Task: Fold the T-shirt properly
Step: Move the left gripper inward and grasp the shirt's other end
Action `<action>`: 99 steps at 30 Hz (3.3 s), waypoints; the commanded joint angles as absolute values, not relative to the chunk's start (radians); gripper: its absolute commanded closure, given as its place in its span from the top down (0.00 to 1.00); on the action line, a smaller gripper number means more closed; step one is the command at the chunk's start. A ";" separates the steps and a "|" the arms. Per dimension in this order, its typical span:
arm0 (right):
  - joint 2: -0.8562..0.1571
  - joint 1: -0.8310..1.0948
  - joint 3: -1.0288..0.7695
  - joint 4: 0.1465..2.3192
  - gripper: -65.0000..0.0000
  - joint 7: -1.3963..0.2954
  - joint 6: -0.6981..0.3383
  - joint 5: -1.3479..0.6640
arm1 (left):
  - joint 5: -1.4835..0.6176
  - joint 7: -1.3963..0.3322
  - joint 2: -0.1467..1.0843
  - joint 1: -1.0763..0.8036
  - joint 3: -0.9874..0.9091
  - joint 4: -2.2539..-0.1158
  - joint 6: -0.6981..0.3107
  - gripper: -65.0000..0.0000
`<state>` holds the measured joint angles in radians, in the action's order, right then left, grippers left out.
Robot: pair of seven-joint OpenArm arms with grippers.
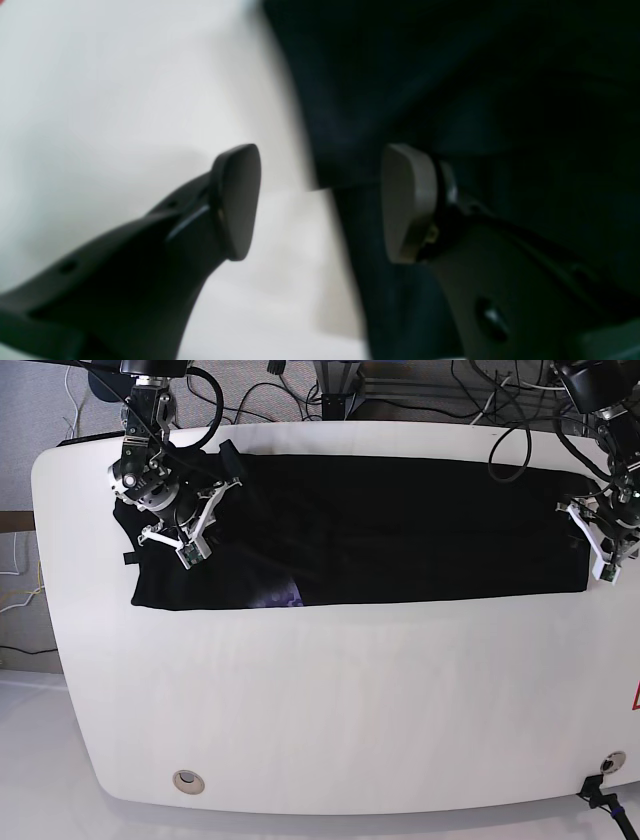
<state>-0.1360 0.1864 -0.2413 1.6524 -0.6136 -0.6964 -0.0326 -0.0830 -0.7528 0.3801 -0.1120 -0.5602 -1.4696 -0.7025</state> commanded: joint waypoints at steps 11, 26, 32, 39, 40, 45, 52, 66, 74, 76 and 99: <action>-0.142 0.180 -0.237 1.662 0.00 -0.611 -0.698 -0.036 | -0.292 -0.858 0.404 -0.107 -0.722 -1.497 -0.698 0.69; -0.145 0.180 -0.239 1.662 0.00 -0.611 -0.698 -0.038 | -0.438 -0.883 0.398 -0.107 -0.639 -1.291 -0.698 0.69; -0.143 0.180 -0.237 1.662 0.00 -0.611 -0.698 -0.039 | -0.440 -0.871 0.397 -0.105 -0.616 -1.300 -0.698 0.31; -0.143 0.180 -0.240 1.662 0.00 -0.611 -0.698 -0.039 | -0.441 -0.851 0.369 -0.110 -0.619 -1.369 -0.698 0.07; -0.143 0.180 -0.240 1.662 0.00 -0.611 -0.698 -0.039 | -0.441 -0.851 0.352 -0.124 -0.621 -1.408 -0.698 0.07; -0.142 0.180 -0.237 1.662 0.00 -0.611 -0.698 -0.039 | -0.441 -0.852 0.263 -0.208 -0.618 -1.661 -0.698 0.08; -0.142 0.180 -0.237 1.662 0.00 -0.611 -0.698 -0.039 | -0.441 -0.964 0.130 -0.239 -0.521 -1.865 -0.698 0.08; -0.142 0.180 -0.237 1.662 0.00 -0.611 -0.698 -0.041 | -0.440 -0.966 -0.070 -0.197 -0.180 -1.871 -0.698 0.08; -0.140 0.180 -0.236 1.662 0.00 -0.611 -0.698 -0.041 | -0.440 -0.967 0.002 -0.176 -0.223 -1.891 -0.698 0.38; -0.140 0.180 -0.236 1.661 0.00 -0.611 -0.698 -0.041 | -0.438 -0.967 0.047 -0.153 -0.272 -1.891 -0.698 0.47; -0.116 0.179 -0.193 1.613 0.00 -0.611 -0.698 -0.035 | -0.142 -0.966 0.228 -0.134 -0.097 -1.885 -0.507 0.62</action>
